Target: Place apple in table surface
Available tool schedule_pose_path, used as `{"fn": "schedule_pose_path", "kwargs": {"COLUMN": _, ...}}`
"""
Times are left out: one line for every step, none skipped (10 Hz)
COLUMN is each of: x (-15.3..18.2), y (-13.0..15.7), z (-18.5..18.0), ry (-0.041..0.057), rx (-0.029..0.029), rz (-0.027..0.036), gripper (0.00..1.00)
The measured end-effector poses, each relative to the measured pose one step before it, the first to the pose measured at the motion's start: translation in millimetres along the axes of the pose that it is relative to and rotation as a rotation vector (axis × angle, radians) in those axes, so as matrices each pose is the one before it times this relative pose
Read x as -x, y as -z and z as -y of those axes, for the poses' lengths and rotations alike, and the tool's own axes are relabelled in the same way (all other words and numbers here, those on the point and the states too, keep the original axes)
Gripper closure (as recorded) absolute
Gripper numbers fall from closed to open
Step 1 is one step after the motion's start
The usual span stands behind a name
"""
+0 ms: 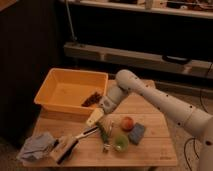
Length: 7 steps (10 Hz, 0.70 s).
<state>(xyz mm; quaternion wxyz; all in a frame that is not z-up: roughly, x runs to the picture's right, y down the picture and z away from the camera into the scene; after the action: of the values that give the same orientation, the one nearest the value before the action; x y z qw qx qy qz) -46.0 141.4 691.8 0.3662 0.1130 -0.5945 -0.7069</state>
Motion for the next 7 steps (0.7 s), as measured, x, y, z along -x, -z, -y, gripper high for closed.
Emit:
{"fn": "schedule_pose_path", "kwargs": {"x": -2.22, "y": 10.24, "z": -5.22, "ry": -0.00333, "rx": 0.05237, "rz": 0.01843, "gripper": 0.20}}
{"fn": "schedule_pose_path", "kwargs": {"x": -1.52, "y": 4.08, "z": -4.64, "ry": 0.00049, "rx": 0.02538, "rz": 0.01297, "gripper": 0.20}}
{"fn": "schedule_pose_path", "kwargs": {"x": 1.10, "y": 0.27, "z": -1.08, "ry": -0.00186, "rx": 0.00163, "rz": 0.00211, "gripper": 0.20}}
{"fn": "schedule_pose_path", "kwargs": {"x": 0.56, "y": 0.81, "z": -0.29, "ry": -0.00126, "rx": 0.00058, "rz": -0.00164, "gripper": 0.20}}
{"fn": "schedule_pose_path", "kwargs": {"x": 0.06, "y": -0.16, "z": -0.07, "ry": -0.00013, "rx": -0.00021, "rz": 0.00023, "gripper": 0.20}}
{"fn": "schedule_pose_path", "kwargs": {"x": -0.75, "y": -0.74, "z": 0.57, "ry": 0.00177, "rx": -0.00061, "rz": 0.00158, "gripper": 0.20}}
{"fn": "schedule_pose_path", "kwargs": {"x": 0.02, "y": 0.09, "z": 0.12, "ry": 0.00014, "rx": 0.00005, "rz": -0.00006, "gripper": 0.20}}
